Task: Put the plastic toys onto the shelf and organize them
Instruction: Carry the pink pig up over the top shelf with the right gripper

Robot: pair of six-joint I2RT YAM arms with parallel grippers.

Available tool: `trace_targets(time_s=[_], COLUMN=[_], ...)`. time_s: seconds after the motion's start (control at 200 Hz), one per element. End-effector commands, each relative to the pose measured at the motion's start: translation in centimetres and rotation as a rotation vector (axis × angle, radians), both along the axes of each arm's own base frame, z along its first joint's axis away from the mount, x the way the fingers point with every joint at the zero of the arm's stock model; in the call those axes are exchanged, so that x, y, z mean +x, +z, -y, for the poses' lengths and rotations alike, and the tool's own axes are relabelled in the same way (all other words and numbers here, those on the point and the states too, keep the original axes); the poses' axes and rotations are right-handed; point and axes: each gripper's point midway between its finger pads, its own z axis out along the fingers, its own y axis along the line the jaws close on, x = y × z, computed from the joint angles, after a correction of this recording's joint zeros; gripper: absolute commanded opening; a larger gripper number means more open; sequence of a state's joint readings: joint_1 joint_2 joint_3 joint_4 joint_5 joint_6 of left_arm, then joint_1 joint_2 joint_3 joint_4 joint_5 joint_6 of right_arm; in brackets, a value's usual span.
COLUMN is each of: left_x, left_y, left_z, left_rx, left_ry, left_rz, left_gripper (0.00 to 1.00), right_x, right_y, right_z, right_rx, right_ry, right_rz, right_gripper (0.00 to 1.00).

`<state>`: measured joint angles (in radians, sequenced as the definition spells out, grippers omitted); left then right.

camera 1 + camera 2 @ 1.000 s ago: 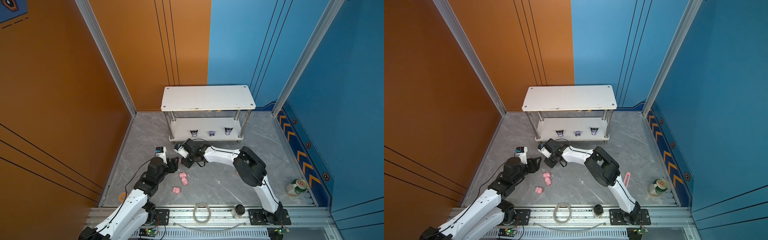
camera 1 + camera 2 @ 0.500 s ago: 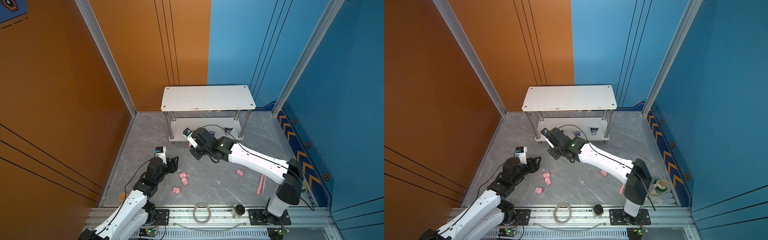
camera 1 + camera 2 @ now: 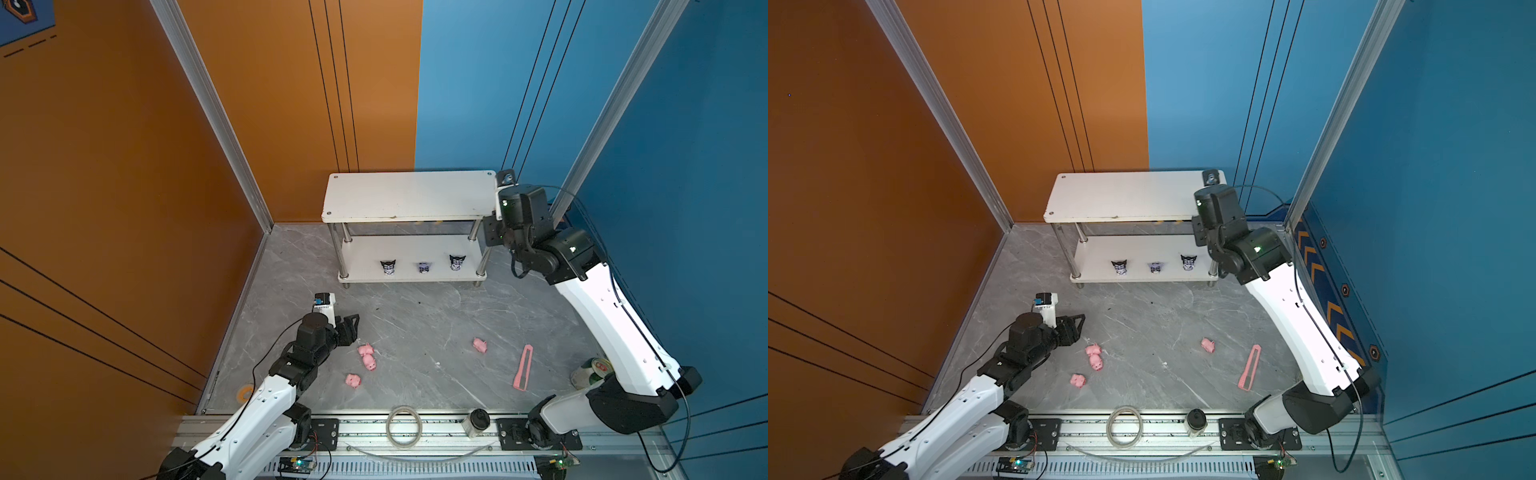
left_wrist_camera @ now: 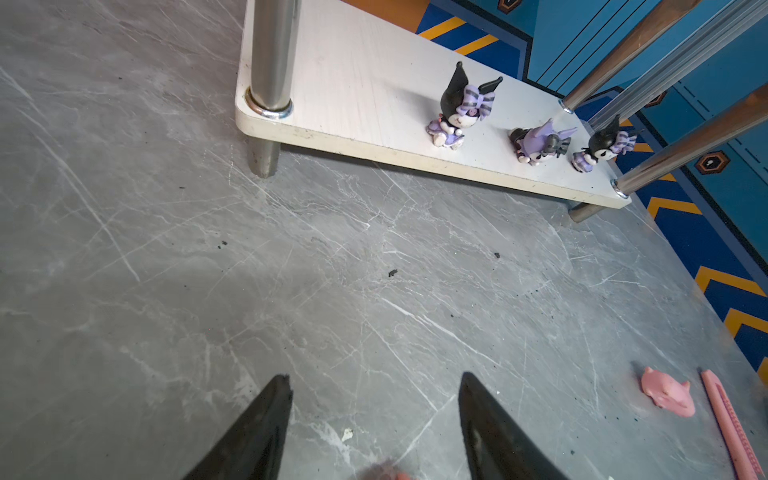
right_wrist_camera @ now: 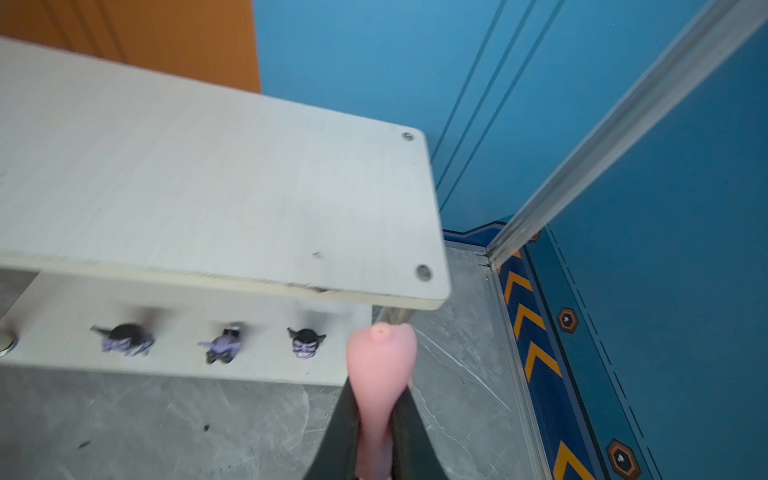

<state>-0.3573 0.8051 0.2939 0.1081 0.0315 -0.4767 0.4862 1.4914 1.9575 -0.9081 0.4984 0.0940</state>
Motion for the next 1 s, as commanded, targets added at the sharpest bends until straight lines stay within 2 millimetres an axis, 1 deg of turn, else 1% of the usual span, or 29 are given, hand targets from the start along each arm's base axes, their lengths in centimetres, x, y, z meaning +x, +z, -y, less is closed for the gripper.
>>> trace_targets(time_s=[0.0,0.12,0.27,0.511,0.566,0.721,0.816,0.996], left_x=[0.1,0.1,0.1,0.0,0.1,0.2,0.2,0.2], left_y=[1.5,1.8,2.0,1.9,1.8,1.8,1.8,1.7], left_z=[0.5,0.5,0.6,0.7,0.7,0.9,1.0,1.1], left_rx=[-0.008,-0.003,0.0,0.011,0.012,0.016,0.017,0.017], left_ry=[-0.018,-0.014,-0.014,-0.015,-0.014,-0.02,-0.022,-0.024], left_rz=[0.024,0.025,0.023,0.018,0.016,0.013,0.011,0.009], left_gripper=[0.66,0.66,0.66,0.66,0.66,0.66,0.66,0.66], right_x=[1.8,4.1,6.0,7.4,7.6,8.0,8.0,8.2], right_y=[-0.9,-1.4,-2.5,-4.2,-4.5,-4.7,-4.9,-5.6], right_z=[0.5,0.2,-0.9,-1.7,-1.5,-1.2,-1.0,-1.0], right_rx=[0.11,0.178,0.22,0.241,0.238,0.239,0.243,0.242], right_ry=[0.004,0.018,0.036,0.034,0.028,0.013,0.009,0.005], right_rz=[-0.054,-0.081,-0.124,-0.162,-0.169,-0.168,-0.175,-0.19], right_gripper=[0.14,0.14,0.14,0.14,0.14,0.15,0.2,0.34])
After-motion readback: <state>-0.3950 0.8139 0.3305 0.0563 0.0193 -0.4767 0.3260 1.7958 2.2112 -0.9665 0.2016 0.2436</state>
